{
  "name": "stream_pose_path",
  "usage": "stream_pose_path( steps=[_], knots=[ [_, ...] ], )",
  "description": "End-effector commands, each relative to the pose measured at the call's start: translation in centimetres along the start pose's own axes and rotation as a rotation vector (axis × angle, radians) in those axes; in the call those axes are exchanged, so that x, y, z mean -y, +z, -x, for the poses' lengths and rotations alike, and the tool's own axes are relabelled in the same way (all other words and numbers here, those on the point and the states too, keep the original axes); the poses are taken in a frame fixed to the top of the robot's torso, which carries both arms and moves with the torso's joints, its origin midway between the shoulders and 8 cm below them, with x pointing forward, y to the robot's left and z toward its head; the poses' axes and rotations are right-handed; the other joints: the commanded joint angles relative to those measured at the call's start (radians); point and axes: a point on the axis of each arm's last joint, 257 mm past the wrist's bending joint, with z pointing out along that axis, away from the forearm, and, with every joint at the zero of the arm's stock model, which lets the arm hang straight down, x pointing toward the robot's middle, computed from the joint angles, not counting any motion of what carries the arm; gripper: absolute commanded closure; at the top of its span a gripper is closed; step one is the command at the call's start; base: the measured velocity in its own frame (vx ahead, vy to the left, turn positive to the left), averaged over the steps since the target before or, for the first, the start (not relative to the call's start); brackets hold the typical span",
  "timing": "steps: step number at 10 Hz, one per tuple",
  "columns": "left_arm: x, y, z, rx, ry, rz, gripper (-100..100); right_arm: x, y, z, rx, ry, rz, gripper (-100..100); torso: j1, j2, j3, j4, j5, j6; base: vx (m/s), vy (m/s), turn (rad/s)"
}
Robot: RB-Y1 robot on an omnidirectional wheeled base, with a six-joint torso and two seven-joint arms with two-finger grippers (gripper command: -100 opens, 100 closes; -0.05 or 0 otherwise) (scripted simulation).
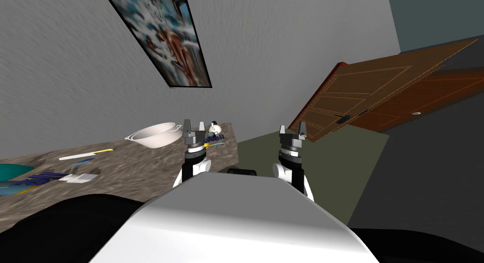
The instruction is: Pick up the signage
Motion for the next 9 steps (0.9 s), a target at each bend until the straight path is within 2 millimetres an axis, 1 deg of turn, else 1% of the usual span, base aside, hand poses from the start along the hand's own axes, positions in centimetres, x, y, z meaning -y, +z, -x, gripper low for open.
stream_pose_path(
  steps=[1,3,6,7,8,9],
  knots=[
    [-1.2,0.4,-1.0,-0.041,-0.043,0.023,-100,0.0,0.0,0.0,0.0,0.0,0.0,0,0.0,0.0,0.0,0.0,0.0,0.0,-0.014,-0.045,-0.034],
    [-3.1,0.8,-2.0,-0.073,-0.105,0.062,-100,0.0,0.0,0.0,0.0,0.0,0.0,0,-0.004,0.001,0.001,0.0,-0.001,0.0,-0.038,-0.082,-0.025],
    [-7.1,1.9,-4.2,-0.111,-0.23,0.148,-100,0.0,0.0,0.0,0.0,0.0,0.0,0,-0.007,0.001,0.001,0.0,-0.002,0.0,-0.037,-0.103,-0.023],
    [-7.4,1.8,-4.2,-0.112,-0.229,0.16,-100,0.0,0.0,0.0,0.0,0.0,0.0,0,-0.007,0.002,0.001,0.0,-0.002,0.0,-0.02,-0.077,-0.006],
    [-9.1,2.2,-5.1,-0.123,-0.275,0.201,-100,0.0,0.0,0.0,0.0,0.0,0.0,0,-0.006,0.001,0.001,0.0,-0.001,0.0,-0.008,-0.066,-0.011],
    [-10.5,2.2,-5.8,-0.131,-0.319,0.234,-100,0.0,0.0,0.0,0.0,0.0,0.0,0,-0.005,0.0,0.0,0.0,-0.001,0.0,-0.024,-0.088,-0.025]
  ],
)
